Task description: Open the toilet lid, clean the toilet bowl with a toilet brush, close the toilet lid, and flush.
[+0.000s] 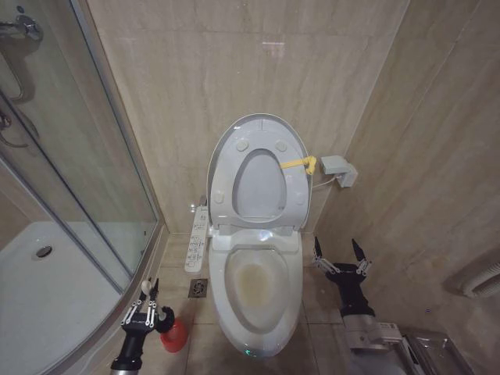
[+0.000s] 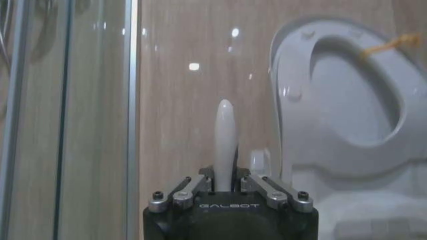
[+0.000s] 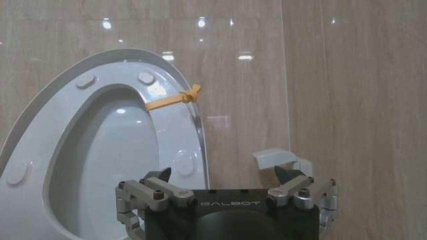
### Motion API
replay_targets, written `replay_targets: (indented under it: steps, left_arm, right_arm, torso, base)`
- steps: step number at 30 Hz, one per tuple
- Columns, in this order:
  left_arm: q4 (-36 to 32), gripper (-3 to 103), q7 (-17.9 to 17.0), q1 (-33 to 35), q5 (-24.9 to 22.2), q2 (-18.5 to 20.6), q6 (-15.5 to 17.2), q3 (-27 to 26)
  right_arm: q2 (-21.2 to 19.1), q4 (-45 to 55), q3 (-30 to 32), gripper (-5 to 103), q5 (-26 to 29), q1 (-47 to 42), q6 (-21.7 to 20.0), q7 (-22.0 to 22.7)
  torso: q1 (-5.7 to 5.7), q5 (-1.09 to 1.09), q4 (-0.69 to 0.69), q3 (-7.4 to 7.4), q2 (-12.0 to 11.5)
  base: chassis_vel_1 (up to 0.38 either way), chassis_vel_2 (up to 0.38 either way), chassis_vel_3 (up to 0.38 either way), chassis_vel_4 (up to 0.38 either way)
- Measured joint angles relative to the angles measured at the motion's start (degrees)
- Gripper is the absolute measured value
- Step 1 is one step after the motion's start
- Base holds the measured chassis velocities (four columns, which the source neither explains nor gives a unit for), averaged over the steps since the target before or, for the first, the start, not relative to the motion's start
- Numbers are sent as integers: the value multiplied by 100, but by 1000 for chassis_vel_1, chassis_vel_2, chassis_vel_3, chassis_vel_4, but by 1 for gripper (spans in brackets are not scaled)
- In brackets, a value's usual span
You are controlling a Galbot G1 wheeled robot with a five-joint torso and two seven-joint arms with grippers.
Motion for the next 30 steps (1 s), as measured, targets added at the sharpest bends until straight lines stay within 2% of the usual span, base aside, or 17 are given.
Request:
replay_targets:
  steps: [8,11,22,30]
  left_arm:
    - [1094,19,169,-576,-349,31,-2,282]
    - [1514,19,329,-833,-627,48,-2,416]
    - [2398,19,633,-1352,-728,69,-2,526]
    - [2790,19,743,-1624,-720,57,-2,547]
  right_arm:
    - [0,0,0,100,0,0,0,0]
    - [0,0,0,100,0,0,0,0]
    - [0,0,0,100,0,0,0,0]
    - [0,0,0,100,0,0,0,0]
  torso:
    - [0,0,-1,0,0]
    - [0,0,-1,0,0]
    - [0,1,0,0,0]
    - [0,0,0,0,0]
  base:
    - [0,0,0,0]
    - [0,0,0,0]
    - [0,0,0,0]
    - [0,0,0,0]
